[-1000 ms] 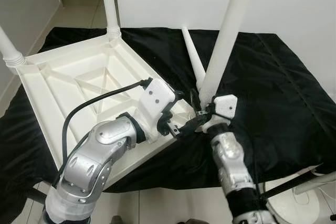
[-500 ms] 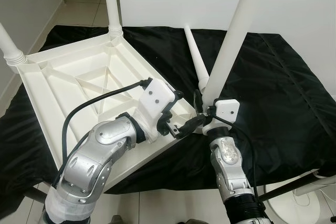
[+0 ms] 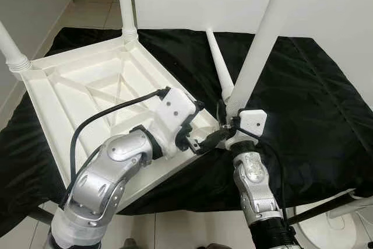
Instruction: Building children table
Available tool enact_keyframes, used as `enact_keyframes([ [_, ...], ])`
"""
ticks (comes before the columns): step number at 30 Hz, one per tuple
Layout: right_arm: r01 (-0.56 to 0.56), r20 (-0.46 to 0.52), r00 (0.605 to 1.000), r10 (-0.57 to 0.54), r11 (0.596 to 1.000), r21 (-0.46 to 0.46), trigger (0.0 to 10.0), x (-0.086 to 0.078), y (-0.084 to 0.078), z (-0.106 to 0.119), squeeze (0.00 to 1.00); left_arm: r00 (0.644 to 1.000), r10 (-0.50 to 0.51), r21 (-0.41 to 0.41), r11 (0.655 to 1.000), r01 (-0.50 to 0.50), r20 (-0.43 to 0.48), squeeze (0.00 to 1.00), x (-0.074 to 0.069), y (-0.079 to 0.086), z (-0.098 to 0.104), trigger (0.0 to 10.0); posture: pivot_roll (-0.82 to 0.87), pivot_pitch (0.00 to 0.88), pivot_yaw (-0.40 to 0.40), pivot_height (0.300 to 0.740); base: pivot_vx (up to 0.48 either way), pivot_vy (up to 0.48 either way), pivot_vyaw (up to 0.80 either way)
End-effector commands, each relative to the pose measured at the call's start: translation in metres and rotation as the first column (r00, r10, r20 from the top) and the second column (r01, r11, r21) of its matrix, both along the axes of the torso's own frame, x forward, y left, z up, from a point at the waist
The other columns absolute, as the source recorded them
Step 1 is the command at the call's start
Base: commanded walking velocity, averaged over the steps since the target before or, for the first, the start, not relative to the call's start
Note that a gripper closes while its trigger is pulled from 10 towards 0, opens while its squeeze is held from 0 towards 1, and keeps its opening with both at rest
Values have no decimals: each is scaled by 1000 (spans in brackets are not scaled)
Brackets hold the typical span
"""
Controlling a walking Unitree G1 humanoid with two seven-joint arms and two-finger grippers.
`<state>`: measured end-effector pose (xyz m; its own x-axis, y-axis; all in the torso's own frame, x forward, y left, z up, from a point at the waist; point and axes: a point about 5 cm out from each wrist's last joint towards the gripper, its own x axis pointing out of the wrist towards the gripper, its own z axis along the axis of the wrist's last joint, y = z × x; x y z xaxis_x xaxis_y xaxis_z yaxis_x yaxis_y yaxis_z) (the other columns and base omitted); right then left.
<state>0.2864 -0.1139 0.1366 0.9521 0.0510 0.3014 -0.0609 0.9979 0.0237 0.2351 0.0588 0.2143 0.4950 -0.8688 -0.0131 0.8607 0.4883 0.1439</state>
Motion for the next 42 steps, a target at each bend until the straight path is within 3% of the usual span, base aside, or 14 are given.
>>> enact_keyframes([
  [1, 47, 13, 999, -47, 998, 36, 10000, 0, -4, 7, 0, 999, 36, -3, 999, -36, 22, 0, 1, -1, 2, 10000, -2, 5, -25, 740, 0, 0, 0],
  [7, 41, 64, 997, -44, 998, 45, 10000, 1, -3, 23, 0, 999, 35, -6, 999, -34, 25, 0, 1, -2, 2, 10000, -5, 3, -26, 740, 0, 0, 0],
  [15, 33, 39, 999, -34, 999, 32, 10000, -1, -3, 17, 0, 999, 36, -7, 999, -35, 28, 0, 1, -2, 3, 10000, -2, 3, -29, 740, 0, 0, 0],
  [17, 24, 42, 999, -25, 1000, 13, 10000, -1, -3, 18, 0, 999, 44, -15, 999, -44, 22, 0, 2, -2, 4, 10000, -2, 3, -29, 740, 0, 0, 0],
  [18, -6, 34, 999, 8, 999, -47, 10000, 0, -6, 16, 0, 999, 50, -31, 998, -50, 21, 0, 5, -6, 9, 10000, 4, 9, -31, 740, 0, 0, 0],
  [21, -20, 22, 1000, 22, 998, -62, 10000, 1, -8, 15, 0, 998, 56, -40, 998, -54, 29, 0, 7, -7, 11, 10000, 4, 9, -31, 740, 0, 0, 0],
  [24, -118, -7, 993, 118, 985, -125, 10000, 8, -15, 18, 0, 999, 50, -115, 992, -49, 9, 0, 15, -11, 23, 10000, 0, 13, -26, 740, 0, 0, 0],
  [26, -127, -9, 992, 126, 984, -129, 10000, 9, -15, 18, 0, 999, 46, -123, 991, -46, 3, 0, 16, -11, 23, 10000, 0, 13, -26, 740, 0, 0, 0],
  [27, -146, -3, 989, 148, 978, -150, 10000, 9, -17, 21, 0, 1000, 27, -135, 991, -27, -4, 1000, 16, -11, 25, 10000, -6, 12, -21, 740, 0, 0, 0],
  [35, -255, -4, 966, 260, 943, -213, 10000, 11, -23, 30, 0, 998, 64, -137, 988, -63, 3, 1000, 28, -14, 30, 10000, -14, 8, -12, 740, 0, 0, 0],
  [36, -326, -20, 943, 331, 916, -232, 10000, 9, -22, 32, 0, 998, 65, -144, 987, -66, -8, 0, 31, -15, 32, 10000, -18, 5, -4, 740, 0, 0, 0],
  [39, -473, -74, 879, 471, 840, -267, 10000, 4, -21, 35, 0, 997, 72, -153, 986, -73, -13, 0, 39, -17, 39, 10000, -16, 5, 0, 740, 0, 0, 0],
  [42, -502, -90, 863, 497, 822, -270, 10000, 3, -23, 36, 0, 996, 91, -162, 982, -93, -19, 0, 44, -15, 42, 10000, -20, 3, 6, 740, 0, 0, 0],
])
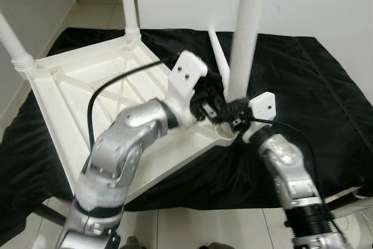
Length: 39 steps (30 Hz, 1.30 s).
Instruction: Building children table
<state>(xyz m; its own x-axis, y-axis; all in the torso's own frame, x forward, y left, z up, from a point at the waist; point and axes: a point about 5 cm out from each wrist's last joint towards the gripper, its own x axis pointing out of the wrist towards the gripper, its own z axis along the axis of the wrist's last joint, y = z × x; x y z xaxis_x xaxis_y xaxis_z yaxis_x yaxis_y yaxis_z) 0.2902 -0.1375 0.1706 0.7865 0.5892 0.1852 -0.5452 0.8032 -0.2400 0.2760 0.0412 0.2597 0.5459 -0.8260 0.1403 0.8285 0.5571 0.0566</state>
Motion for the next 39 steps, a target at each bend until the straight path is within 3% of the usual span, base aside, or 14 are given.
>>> enact_keyframes([
  [1, -71, -27, 997, 71, 997, 1, 10000, -4, -2, 3, 0, 998, 62, 1, 998, -62, -19, 0, 8, 5, 0, 10000, -21, 3, 9, 740, 0, 0, 0],
  [6, -133, -59, 990, 131, 991, -29, 10000, -8, -4, 2, 0, 997, 77, -1, 997, -77, -24, 0, 13, 8, 3, 10000, -21, 3, 11, 740, 0, 0, 0],
  [11, -214, -115, 971, 209, 976, -33, 10000, -13, -7, 0, 0, 996, 74, -54, 996, -76, -53, 0, 17, 11, 12, 10000, -17, 3, 12, 740, 0, 0, 0],
  [14, -250, -152, 959, 238, 966, -64, 10000, -14, -12, 0, 0, 995, -36, -156, 988, 20, -98, 0, 12, 12, 24, 10000, -20, 7, 14, 740, 0, 0, 0],
  [20, -297, -203, 939, 278, 953, -68, 10000, -19, -10, -3, 0, 982, -144, -169, 978, 123, -120, 0, 2, 10, 25, 10000, -17, 14, 17, 740, 0, 0, 0],
  [29, -331, -247, 919, 306, 941, -67, 10000, -22, -7, -7, 0, 973, -206, -194, 964, 183, -105, 0, -5, 7, 28, 10000, -18, 15, 18, 740, 0, 0, 0],
  [30, -338, -247, 917, 312, 938, -71, 10000, -23, -7, -6, 0, 973, -204, -208, 962, 179, -107, 0, -4, 7, 29, 3725, -20, 13, 16, 740, 0, 0, 0],
  [31, -342, -252, 915, 315, 937, -69, 10000, -23, -7, -6, 0, 972, -204, -213, 961, 177, -115, 0, -4, 8, 30, 2275, -20, 13, 16, 740, 0, 0, 0],
  [33, -344, -256, 913, 317, 937, -68, 10000, -23, -7, -6, 0, 971, -205, -215, 961, 176, -120, 0, -4, 8, 30, 2275, -20, 13, 16, 740, 0, 0, 0],
  [34, -349, -263, 910, 321, 935, -68, 10000, -23, -7, -6, 0, 971, -206, -223, 959, 175, -123, 0, -4, 8, 31, 0, -22, 10, 13, 740, 0, 0, 0],
  [39, -352, -272, 907, 321, 933, -76, 10000, -24, -8, -6, 0, 970, -209, -234, 956, 176, -121, 0, -5, 9, 32, 0, -23, 10, 9, 740, 0, 0, 0],
])
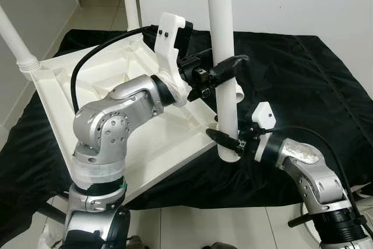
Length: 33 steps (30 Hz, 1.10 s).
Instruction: Building children table
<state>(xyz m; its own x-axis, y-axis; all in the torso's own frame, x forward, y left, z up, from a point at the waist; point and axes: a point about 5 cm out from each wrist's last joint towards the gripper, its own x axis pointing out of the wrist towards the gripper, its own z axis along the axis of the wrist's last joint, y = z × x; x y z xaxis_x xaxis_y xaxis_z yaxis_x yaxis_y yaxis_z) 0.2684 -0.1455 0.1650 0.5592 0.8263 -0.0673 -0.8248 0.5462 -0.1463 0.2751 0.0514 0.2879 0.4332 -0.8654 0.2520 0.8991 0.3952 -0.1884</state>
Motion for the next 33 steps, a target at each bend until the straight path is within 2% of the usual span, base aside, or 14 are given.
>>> enact_keyframes([
  [1, -12, -12, 1000, 12, 1000, -10, 10000, -2, 0, 0, 0, 1000, -26, -5, 1000, 26, 15, 0, -4, -2, 4, 0, -23, 10, 9, 740, 0, 0, 0],
  [13, -10, -19, 1000, 9, 1000, -21, 10000, 1, -1, 1, 0, 1000, -7, -11, 1000, 8, 28, 0, -3, -1, 6, 0, -25, 0, -5, 740, 0, 0, 0],
  [14, 2, -26, 1000, -2, 1000, -24, 10000, 3, -2, 0, 0, 1000, 0, -7, 1000, 1, 29, 0, -3, -1, 6, 118, -25, 0, -5, 740, 0, 0, 0],
  [15, 17, -26, 1000, -17, 999, -27, 10000, 4, -3, 0, 0, 1000, 5, 1, 1000, -5, 24, 0, -2, -2, 6, 1059, -25, 0, -5, 740, 0, 0, 0],
  [16, 17, -26, 1000, -17, 999, -27, 10000, 4, -3, 0, 0, 1000, 5, 1, 1000, -5, 24, 0, -2, -2, 6, 1059, -25, 0, -5, 740, 0, 0, 0],
  [17, 47, -25, 999, -47, 999, -26, 10000, 8, -5, 0, 502, 1000, 27, 25, 999, -27, 10, 0, 0, -2, 5, 10000, -26, 0, -3, 740, 0, 0, 0],
  [18, 70, -16, 997, -70, 997, -19, 10000, 11, -6, 1, 1000, 999, 54, 55, 997, -54, -7, 0, 4, -2, 4, 10000, -26, 0, -2, 740, 0, 0, 0],
  [24, 112, 8, 994, -112, 994, 3, 10000, 16, -8, 6, 1000, 997, 68, 84, 994, -66, -29, 0, 10, 0, 7, 10000, -28, 0, -2, 740, 0, 0, 0],
  [28, 184, 62, 981, -185, 983, 20, 10000, 27, -10, 16, 1000, 996, 82, 109, 991, -80, -19, 0, 18, 0, 16, 10000, -31, 0, 0, 740, 0, 0, 0],
  [29, 218, 83, 972, -219, 976, 24, 10000, 32, -11, 19, 255, 995, 102, 113, 989, -101, -7, 0, 22, 0, 21, 10000, -33, 0, 3, 740, 0, 0, 0],
  [30, 262, 109, 959, -263, 965, 29, 10000, 39, -12, 23, 0, 991, 132, 115, 985, -132, 12, 0, 28, -1, 27, 10000, -32, 0, 5, 740, 0, 0, 0],
  [32, 327, 129, 935, -330, 944, 43, 10000, 48, -12, 27, 0, 984, 172, 119, 977, -176, 39, 0, 35, -2, 37, 10000, -32, 0, 8, 740, 0, 0, 0],
  [33, 327, 129, 935, -330, 944, 43, 10000, 48, -12, 27, 0, 984, 172, 119, 977, -176, 39, 0, 35, -2, 37, 10000, -32, 0, 8, 740, 0, 0, 0],
])
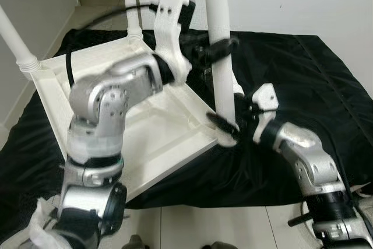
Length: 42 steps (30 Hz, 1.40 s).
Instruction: Building children table
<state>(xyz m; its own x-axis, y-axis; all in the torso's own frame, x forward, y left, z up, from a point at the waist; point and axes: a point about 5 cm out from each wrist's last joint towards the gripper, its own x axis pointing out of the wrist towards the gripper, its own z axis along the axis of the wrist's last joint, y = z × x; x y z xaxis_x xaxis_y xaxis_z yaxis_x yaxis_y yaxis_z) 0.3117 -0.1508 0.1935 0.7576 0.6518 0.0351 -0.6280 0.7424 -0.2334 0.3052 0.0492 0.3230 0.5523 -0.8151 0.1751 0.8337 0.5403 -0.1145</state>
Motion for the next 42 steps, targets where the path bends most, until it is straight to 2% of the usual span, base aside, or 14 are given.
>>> enact_keyframes([
  [1, 94, 4, 996, -94, 995, 14, 10000, 8, -7, -1, 0, 999, 39, 18, 999, -39, 11, 0, 7, -1, 5, 10000, -32, 0, 8, 740, 0, 0, 0],
  [5, 158, 40, 986, -160, 987, 39, 10000, 19, 7, 5, 0, 991, 127, 13, 992, -128, 39, 0, 19, -10, 23, 10000, -35, 0, 13, 740, 0, 0, 0],
  [12, 202, 90, 974, -207, 978, 59, 10000, 26, 26, 10, 0, 974, 227, 24, 973, -228, 24, 0, 29, -20, 28, 10000, -35, 0, 14, 740, 0, 0, 0],
  [14, 260, 115, 957, -266, 963, 68, 10000, 32, 34, 10, 0, 957, 288, -2, 957, -288, 29, 0, 33, -25, 32, 10000, -34, 0, 14, 740, 0, 0, 0],
  [17, 317, 126, 937, -326, 945, 85, 10000, 37, 41, 11, 0, 950, 310, -30, 951, -309, 32, 0, 34, -30, 37, 10000, -31, 0, 14, 740, 0, 0, 0],
  [19, 406, 133, 900, -415, 909, 92, 10000, 43, 46, 11, 0, 936, 346, -29, 938, -345, 68, 0, 34, -35, 42, 10000, -28, 0, 11, 740, 0, 0, 0],
  [20, 406, 133, 900, -415, 909, 92, 10000, 43, 46, 11, 0, 936, 346, -29, 938, -345, 68, 0, 34, -35, 42, 10000, -28, 0, 11, 740, 0, 0, 0],
  [22, 505, 124, 846, -519, 854, 127, 10000, 48, 48, 11, 0, 916, 389, -39, 921, -387, 97, 0, 33, -40, 45, 10000, -21, 0, 6, 740, 0, 0, 0],
  [23, 505, 124, 846, -519, 854, 127, 10000, 48, 48, 11, 0, 916, 389, -39, 921, -387, 97, 0, 33, -40, 45, 10000, -21, 0, 6, 740, 0, 0, 0],
  [25, 558, 136, 808, -573, 819, 134, 10000, 50, 51, 10, 0, 900, 419, -39, 908, -418, 120, 0, 33, -45, 47, 10000, -17, 0, 4, 740, 0, 0, 0],
  [26, 558, 136, 808, -573, 819, 134, 10000, 50, 51, 10, 0, 900, 419, -39, 908, -418, 120, 0, 33, -45, 47, 10000, -17, 0, 4, 740, 0, 0, 0],
  [29, 621, 133, 757, -640, 768, 160, 10000, 50, 53, 7, 0, 902, 417, -57, 909, -414, 106, 0, 32, -50, 48, 10000, -16, 0, 5, 740, 0, 0, 0],
  [42, 653, 205, 708, -676, 737, 175, 10000, 57, 54, 13, 0, 899, 426, -66, 905, -421, 103, 0, 29, -54, 49, 10000, -4, 0, -8, 740, 0, 0, 0],
])
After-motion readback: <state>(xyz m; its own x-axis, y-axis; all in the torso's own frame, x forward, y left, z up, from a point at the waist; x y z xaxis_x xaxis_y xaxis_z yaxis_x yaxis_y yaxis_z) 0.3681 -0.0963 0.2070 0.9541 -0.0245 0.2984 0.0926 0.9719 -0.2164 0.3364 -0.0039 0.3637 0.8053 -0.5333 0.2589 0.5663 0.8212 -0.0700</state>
